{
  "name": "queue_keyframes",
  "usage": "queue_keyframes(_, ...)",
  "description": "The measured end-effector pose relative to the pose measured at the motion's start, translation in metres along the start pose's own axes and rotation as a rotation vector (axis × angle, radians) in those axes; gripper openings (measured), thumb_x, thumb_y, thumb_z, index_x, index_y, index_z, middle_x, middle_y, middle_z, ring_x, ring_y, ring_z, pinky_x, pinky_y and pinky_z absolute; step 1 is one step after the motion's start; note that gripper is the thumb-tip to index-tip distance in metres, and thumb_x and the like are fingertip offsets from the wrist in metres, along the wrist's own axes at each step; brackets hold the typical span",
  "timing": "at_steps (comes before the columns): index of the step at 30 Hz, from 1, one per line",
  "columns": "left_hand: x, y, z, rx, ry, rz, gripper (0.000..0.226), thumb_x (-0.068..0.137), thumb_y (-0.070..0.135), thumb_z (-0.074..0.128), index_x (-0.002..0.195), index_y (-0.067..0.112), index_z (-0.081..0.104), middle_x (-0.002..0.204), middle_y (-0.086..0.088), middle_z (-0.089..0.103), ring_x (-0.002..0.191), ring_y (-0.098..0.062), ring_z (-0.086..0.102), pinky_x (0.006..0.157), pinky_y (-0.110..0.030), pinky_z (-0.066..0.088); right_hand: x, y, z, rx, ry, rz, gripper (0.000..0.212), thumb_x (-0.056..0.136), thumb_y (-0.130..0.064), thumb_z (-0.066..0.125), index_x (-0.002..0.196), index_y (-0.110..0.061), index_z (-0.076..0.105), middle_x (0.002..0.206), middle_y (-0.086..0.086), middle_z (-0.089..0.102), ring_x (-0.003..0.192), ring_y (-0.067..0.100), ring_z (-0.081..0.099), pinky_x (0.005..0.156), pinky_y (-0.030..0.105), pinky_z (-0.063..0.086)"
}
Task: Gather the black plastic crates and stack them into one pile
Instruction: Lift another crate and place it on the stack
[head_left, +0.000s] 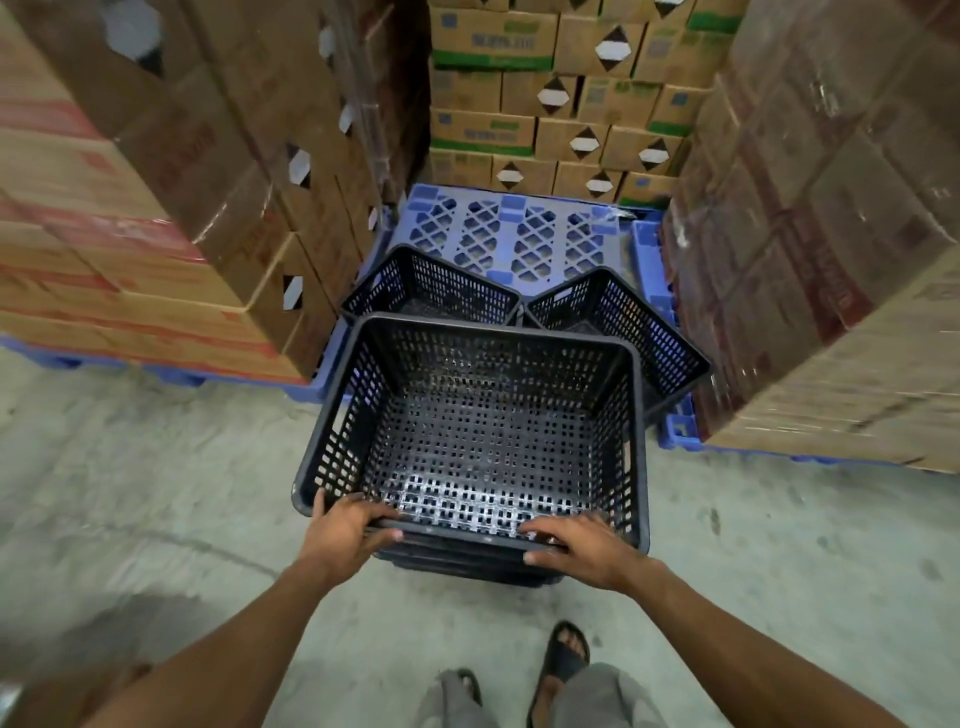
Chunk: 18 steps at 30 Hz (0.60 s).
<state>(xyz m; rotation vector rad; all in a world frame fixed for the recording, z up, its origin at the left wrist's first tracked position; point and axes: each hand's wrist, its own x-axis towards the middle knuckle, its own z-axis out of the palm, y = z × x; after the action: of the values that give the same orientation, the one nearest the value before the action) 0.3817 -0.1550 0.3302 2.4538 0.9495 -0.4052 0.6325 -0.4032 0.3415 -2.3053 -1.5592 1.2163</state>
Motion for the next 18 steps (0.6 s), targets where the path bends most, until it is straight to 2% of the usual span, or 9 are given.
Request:
queue_keyframes(2,-0.004,0.001,-0.004,-0.016,0.079,-0.001,0.041,0.084,0.064,0.048,0.115,0.042,0.065,0.114,0.016,0.067,0.12,-0.01,0.052,0.114,-0.044,0.006,-0.001,-0.007,0.003,-0.03,0.036,-0.016,0.049,0.096,-0.061,0.033,0.14,-0.043,0.043,0.141,-0.014,0.055,0.127,0.013,0.054,0.108,0.041,0.037)
queue_keyframes(7,-0.011,0.003,-0.009,0.042,0.048,-0.02,0.041,0.09,0.059,0.045,0.123,0.04,0.06,0.126,0.015,0.064,0.124,-0.013,0.049,0.117,-0.047,0.01,-0.006,-0.027,0.002,-0.064,0.074,0.064,0.044,0.1,-0.05,0.033,0.143,-0.044,0.041,0.147,-0.014,0.05,0.133,0.019,0.049,0.106,0.044,0.039)
queue_keyframes(10,-0.01,-0.001,-0.013,0.038,-0.024,-0.048,0.039,0.091,0.059,0.043,0.123,0.043,0.058,0.127,0.013,0.062,0.128,-0.015,0.045,0.118,-0.05,0.003,0.002,-0.04,0.009,-0.064,0.057,0.117,0.043,0.102,-0.042,0.038,0.144,-0.042,0.04,0.15,-0.01,0.047,0.135,0.021,0.047,0.11,0.044,0.035)
queue_keyframes(14,-0.002,0.0,-0.016,0.055,-0.145,-0.069,0.042,0.093,0.06,0.037,0.13,0.044,0.05,0.135,0.008,0.055,0.138,-0.019,0.033,0.116,-0.056,-0.011,0.006,-0.044,0.016,-0.089,0.111,0.21,0.042,0.102,-0.042,0.034,0.145,-0.044,0.038,0.147,-0.005,0.051,0.133,0.023,0.049,0.111,0.046,0.03)
queue_keyframes(18,-0.001,-0.001,-0.021,0.087,-0.262,-0.093,0.048,0.091,0.064,0.033,0.133,0.045,0.047,0.142,0.006,0.05,0.14,-0.024,0.029,0.116,-0.058,-0.011,0.002,-0.05,0.027,-0.077,0.11,0.291,0.042,0.102,-0.044,0.03,0.144,-0.049,0.034,0.148,-0.005,0.048,0.137,0.025,0.039,0.115,0.056,0.014)
